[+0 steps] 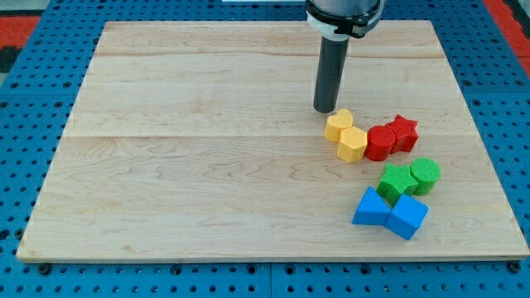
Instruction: Place your arm to the right center
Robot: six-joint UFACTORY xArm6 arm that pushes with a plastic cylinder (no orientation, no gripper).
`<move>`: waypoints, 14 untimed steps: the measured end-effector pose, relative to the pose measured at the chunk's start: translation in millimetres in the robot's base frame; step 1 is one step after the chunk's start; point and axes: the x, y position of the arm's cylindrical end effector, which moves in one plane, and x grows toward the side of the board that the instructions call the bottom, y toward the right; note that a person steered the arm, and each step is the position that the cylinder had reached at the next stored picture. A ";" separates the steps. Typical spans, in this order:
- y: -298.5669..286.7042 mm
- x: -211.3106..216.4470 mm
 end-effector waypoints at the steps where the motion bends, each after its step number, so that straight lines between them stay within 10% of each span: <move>1: 0.0 0.0; 14: 176.7 5.8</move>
